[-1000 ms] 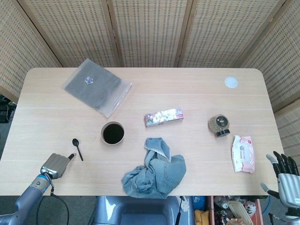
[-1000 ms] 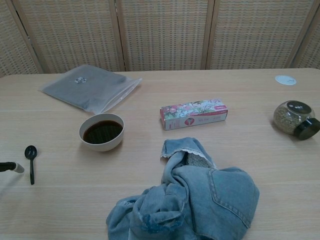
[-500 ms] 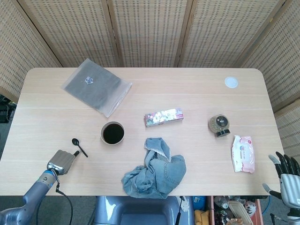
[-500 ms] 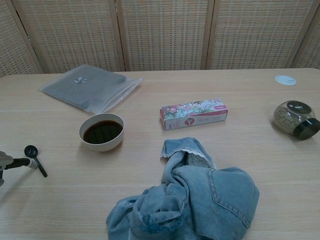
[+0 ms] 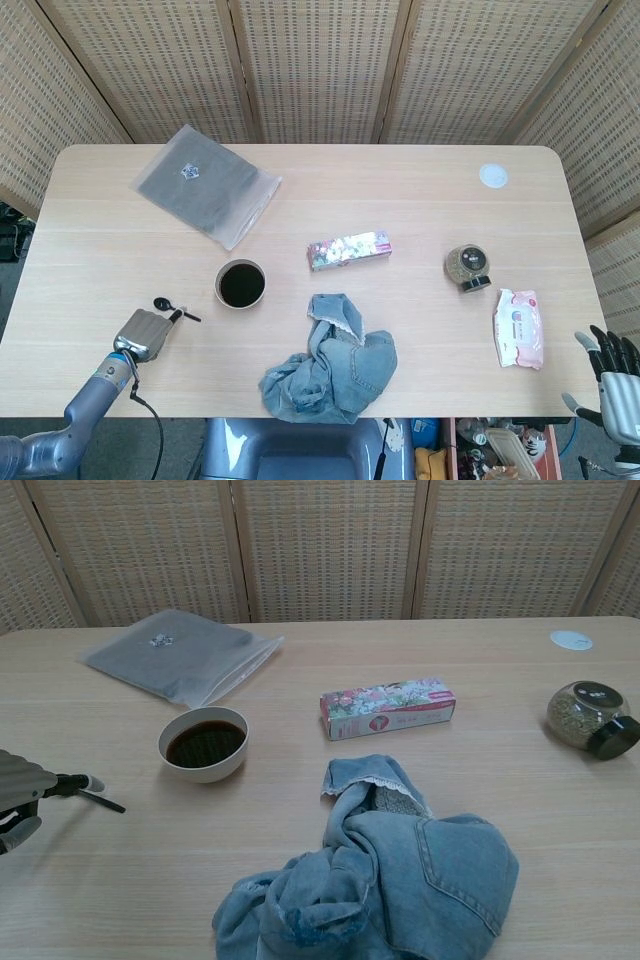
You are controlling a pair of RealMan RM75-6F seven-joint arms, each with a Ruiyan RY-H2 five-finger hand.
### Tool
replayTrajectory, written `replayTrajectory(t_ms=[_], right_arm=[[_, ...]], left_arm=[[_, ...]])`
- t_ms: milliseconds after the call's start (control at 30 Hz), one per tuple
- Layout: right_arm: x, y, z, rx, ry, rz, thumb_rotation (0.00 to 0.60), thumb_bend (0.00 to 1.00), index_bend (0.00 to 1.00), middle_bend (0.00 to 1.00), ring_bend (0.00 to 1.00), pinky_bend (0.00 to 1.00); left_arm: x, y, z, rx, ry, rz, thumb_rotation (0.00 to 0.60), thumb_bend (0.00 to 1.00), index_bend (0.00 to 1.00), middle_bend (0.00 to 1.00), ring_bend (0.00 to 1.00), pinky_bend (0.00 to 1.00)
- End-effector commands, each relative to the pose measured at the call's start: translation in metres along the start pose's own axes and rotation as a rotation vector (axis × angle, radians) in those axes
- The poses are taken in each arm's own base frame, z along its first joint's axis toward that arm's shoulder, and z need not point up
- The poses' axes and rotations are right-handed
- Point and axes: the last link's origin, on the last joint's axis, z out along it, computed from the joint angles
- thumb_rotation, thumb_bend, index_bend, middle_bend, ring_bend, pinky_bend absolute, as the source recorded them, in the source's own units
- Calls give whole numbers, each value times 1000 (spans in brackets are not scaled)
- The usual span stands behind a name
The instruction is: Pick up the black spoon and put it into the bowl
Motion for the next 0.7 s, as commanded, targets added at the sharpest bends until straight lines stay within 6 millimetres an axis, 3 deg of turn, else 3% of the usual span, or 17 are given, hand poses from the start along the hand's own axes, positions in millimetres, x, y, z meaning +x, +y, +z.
replayTrajectory(t_ms=[33, 333, 700], right_arm=[[0, 1, -1, -2, 2, 0, 600, 213, 171, 142, 0, 0], [0, 2, -3, -4, 5, 4, 600, 213, 171, 142, 0, 0], [-1, 0, -1, -2, -3, -1, 600, 213, 171, 142, 0, 0]], left_arm=[[4, 0, 5, 6, 3, 0, 600, 701, 41, 827, 751, 651], [11, -13, 1, 50, 5, -14, 600, 701, 40, 827, 751, 651], [-6, -39, 0, 120, -55, -15, 600, 701, 41, 827, 751, 651]])
